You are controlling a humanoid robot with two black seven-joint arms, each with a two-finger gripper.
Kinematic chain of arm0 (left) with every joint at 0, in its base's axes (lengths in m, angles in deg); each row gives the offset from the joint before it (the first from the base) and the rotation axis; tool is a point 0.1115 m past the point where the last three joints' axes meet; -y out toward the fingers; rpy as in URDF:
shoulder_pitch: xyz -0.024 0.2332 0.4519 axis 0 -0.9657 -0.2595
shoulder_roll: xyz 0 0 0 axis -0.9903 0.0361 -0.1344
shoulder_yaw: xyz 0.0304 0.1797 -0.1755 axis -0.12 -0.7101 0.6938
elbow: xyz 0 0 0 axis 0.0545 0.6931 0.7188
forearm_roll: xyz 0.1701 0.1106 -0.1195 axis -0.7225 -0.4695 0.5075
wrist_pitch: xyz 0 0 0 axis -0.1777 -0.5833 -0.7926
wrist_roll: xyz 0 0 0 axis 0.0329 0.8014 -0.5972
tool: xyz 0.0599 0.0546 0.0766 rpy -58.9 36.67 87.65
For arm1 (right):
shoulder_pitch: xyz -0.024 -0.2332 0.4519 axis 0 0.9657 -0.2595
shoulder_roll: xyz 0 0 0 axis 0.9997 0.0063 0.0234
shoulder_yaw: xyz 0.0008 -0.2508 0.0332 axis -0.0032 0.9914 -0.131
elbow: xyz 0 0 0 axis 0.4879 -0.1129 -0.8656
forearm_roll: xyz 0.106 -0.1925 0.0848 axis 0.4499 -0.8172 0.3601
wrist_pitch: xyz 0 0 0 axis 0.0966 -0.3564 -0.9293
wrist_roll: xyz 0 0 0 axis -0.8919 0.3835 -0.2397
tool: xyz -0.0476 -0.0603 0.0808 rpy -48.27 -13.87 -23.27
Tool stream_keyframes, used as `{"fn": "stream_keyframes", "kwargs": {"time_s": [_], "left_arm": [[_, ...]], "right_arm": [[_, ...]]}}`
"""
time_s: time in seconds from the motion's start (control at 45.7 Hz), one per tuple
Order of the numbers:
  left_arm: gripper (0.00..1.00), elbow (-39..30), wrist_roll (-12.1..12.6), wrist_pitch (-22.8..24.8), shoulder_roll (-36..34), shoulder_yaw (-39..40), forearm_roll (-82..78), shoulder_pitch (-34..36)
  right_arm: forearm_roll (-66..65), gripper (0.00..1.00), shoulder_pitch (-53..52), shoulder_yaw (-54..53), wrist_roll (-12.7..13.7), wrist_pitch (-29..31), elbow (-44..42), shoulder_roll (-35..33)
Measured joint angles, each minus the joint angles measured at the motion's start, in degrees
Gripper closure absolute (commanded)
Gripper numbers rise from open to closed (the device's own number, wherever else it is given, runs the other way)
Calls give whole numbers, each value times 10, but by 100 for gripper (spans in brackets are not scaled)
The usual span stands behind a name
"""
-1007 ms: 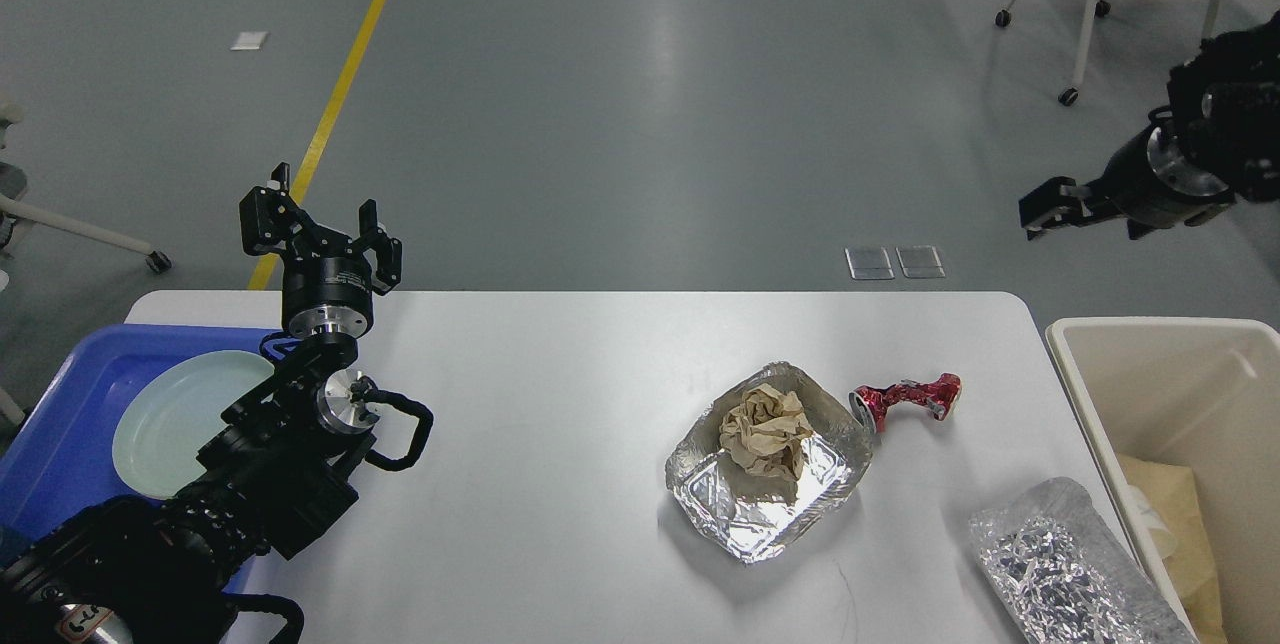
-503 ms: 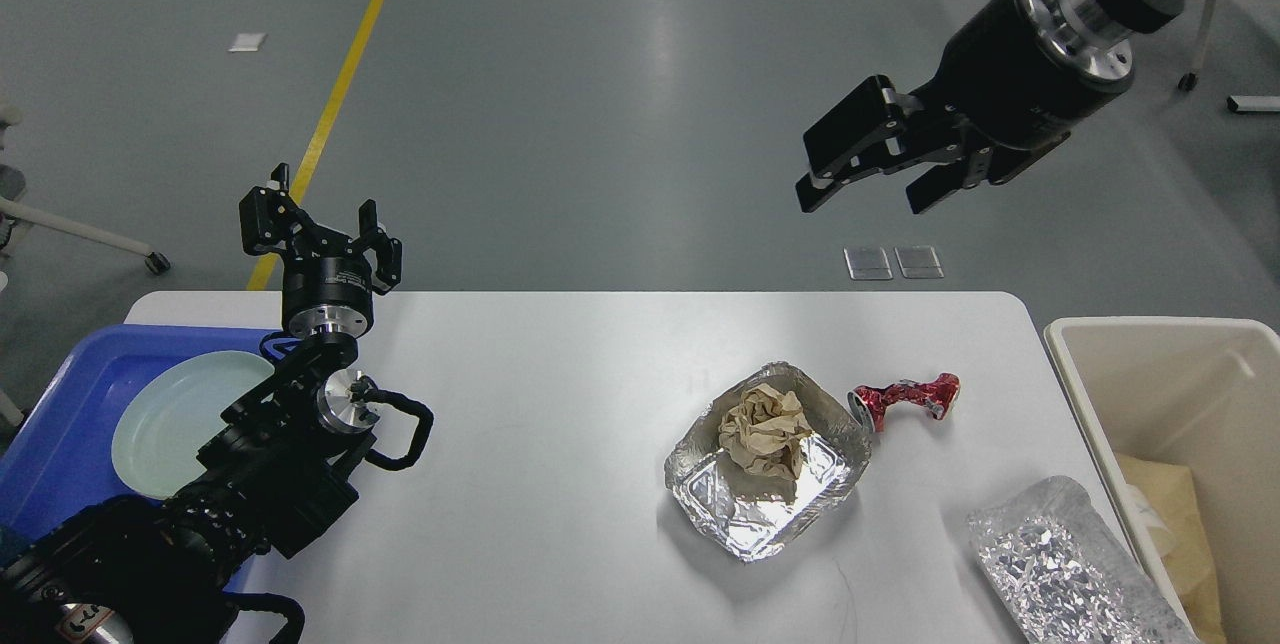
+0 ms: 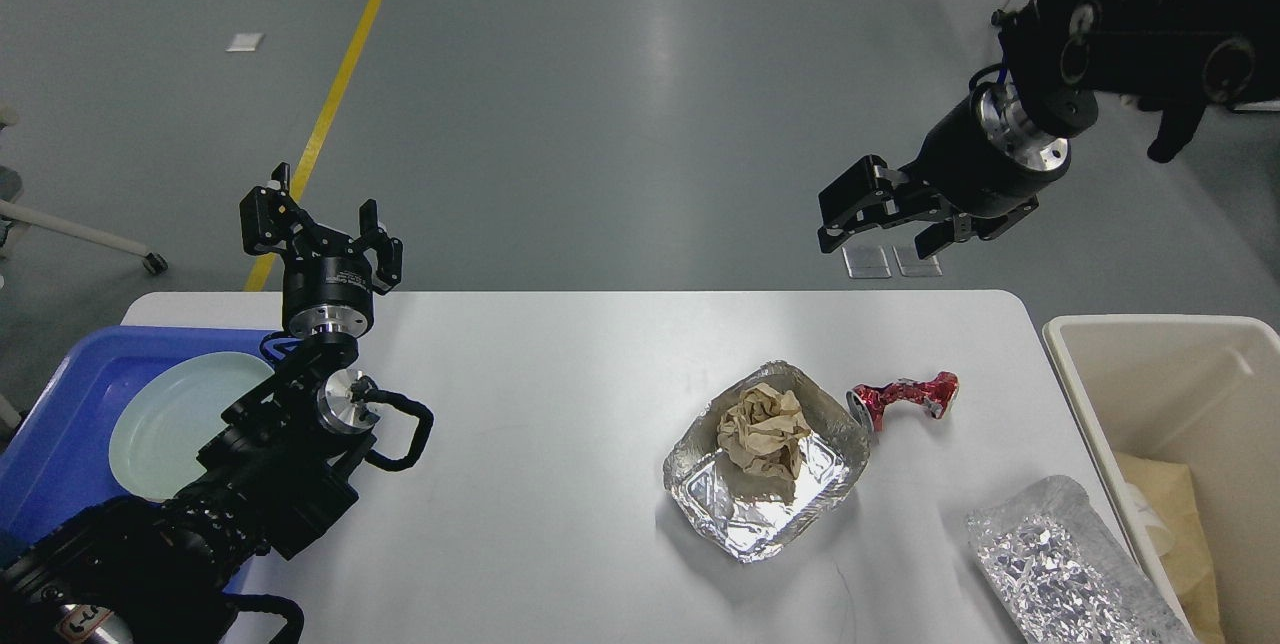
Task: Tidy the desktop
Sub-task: 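Move the right gripper back toward the red crushed can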
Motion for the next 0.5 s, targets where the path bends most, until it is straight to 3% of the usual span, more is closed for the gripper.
{"fn": "stream_keyframes", "kwargs": {"time_s": [0.503], "left_arm": [[0, 0, 0, 0, 0, 0, 0, 0]], "right_arm": [[35, 2, 345, -2, 41, -53, -326, 69]]}}
